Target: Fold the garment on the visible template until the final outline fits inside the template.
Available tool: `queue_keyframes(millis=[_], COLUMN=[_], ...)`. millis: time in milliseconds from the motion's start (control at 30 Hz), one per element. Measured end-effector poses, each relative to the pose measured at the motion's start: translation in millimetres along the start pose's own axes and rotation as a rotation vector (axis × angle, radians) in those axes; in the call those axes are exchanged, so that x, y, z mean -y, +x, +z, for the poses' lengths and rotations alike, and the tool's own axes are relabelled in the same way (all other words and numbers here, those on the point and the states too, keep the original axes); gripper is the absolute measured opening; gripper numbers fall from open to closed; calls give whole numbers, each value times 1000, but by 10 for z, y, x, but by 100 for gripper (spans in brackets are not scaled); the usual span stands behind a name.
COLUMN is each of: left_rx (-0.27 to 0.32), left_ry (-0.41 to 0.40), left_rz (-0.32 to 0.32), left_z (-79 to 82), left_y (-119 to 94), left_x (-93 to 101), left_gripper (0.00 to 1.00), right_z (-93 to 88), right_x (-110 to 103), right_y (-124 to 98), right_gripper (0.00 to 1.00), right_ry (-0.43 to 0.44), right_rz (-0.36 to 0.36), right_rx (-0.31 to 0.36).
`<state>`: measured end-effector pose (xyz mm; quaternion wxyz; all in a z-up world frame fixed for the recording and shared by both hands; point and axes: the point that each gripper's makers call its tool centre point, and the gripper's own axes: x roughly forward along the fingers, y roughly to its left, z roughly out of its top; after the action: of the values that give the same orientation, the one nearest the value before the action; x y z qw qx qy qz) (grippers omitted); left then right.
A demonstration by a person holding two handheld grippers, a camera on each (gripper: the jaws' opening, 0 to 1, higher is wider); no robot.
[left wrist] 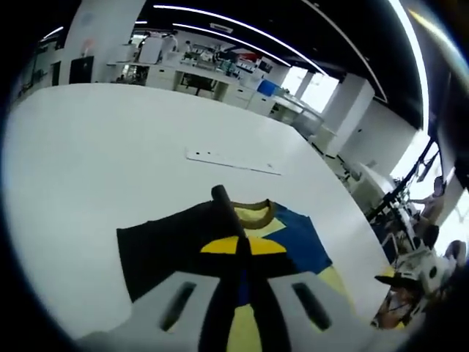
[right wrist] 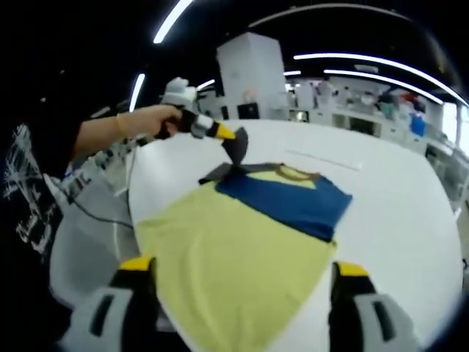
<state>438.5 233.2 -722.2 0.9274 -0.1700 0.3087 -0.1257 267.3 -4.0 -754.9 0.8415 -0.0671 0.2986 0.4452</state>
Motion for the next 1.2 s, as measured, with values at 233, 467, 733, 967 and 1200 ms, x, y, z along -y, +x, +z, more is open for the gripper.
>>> queue_keyframes(millis=[233, 467, 733, 967, 1200], left_rx=[-19, -17, -25, -28, -45], left_ry=[19, 21, 46, 74, 56], left_rz=[-32, -72, -125, -160, -204], left_z=[-55, -52, -119, -201, -303], left_y=[160, 297, 476, 631, 774], left_x=[248, 493, 754, 939, 1107], left_gripper=[0, 0, 0, 0, 0], right_z=[6, 17, -6, -71, -118], right_x=[24, 45, 136, 213, 244], right_y=[23, 36, 16, 3, 19], right_gripper=[99, 99, 99, 99, 99], right_ry=[-12, -15, -14, 5, 15], right_rz=[7, 9, -9, -23, -29], right_rx=[-7, -11, -22, -37, -52])
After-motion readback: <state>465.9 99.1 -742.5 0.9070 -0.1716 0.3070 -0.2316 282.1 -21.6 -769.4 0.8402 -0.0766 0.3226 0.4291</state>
